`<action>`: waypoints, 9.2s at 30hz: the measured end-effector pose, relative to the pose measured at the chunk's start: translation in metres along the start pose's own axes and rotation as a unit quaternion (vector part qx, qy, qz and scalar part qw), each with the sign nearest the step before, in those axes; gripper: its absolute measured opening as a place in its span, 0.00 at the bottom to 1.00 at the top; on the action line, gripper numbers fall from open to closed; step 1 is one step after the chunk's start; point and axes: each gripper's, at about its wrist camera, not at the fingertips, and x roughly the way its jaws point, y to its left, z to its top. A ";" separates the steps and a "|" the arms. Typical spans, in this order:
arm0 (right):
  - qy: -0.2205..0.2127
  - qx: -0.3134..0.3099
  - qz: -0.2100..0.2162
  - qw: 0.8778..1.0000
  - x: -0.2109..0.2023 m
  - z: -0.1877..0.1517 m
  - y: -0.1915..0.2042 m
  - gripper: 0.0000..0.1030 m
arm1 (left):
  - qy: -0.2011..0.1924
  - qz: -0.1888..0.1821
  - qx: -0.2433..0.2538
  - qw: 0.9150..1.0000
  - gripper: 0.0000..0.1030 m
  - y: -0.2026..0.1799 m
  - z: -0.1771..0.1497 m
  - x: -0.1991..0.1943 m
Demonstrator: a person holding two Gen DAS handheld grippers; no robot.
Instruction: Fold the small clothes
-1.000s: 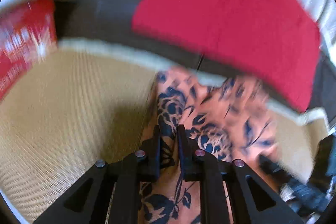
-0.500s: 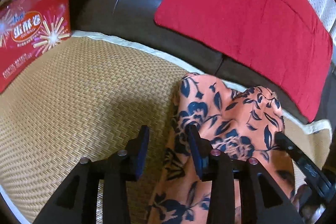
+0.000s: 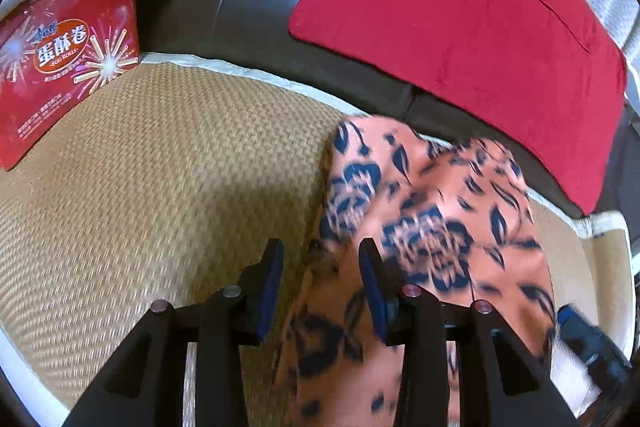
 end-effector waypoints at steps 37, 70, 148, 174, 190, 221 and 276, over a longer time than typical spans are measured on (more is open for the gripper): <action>0.006 0.011 -0.020 1.000 0.028 -0.002 -0.028 0.35 | -0.041 0.112 0.118 0.986 0.55 -0.049 -0.008 0.011; -0.039 0.091 0.031 0.995 0.027 0.030 -0.047 0.37 | -0.008 0.125 0.032 0.992 0.57 -0.010 0.033 0.039; -0.050 0.150 0.067 0.985 -0.055 0.011 -0.090 0.35 | 0.127 -0.189 0.003 0.974 0.21 -0.133 -0.024 0.031; -0.026 0.102 -0.084 0.991 -0.020 0.043 -0.118 0.47 | 0.017 0.010 0.173 0.985 0.57 -0.229 -0.050 -0.015; -0.007 0.077 -0.090 0.993 -0.084 -0.015 -0.077 0.47 | 0.010 0.028 0.181 0.983 0.59 -0.224 -0.057 -0.011; -0.157 0.005 -0.169 0.973 -0.291 -0.072 0.072 0.52 | -0.256 0.134 0.175 0.941 0.98 -0.199 -0.120 -0.315; -0.256 -0.064 -0.128 0.956 -0.421 -0.103 0.210 0.63 | -0.383 0.115 0.115 0.909 1.00 -0.149 -0.173 -0.525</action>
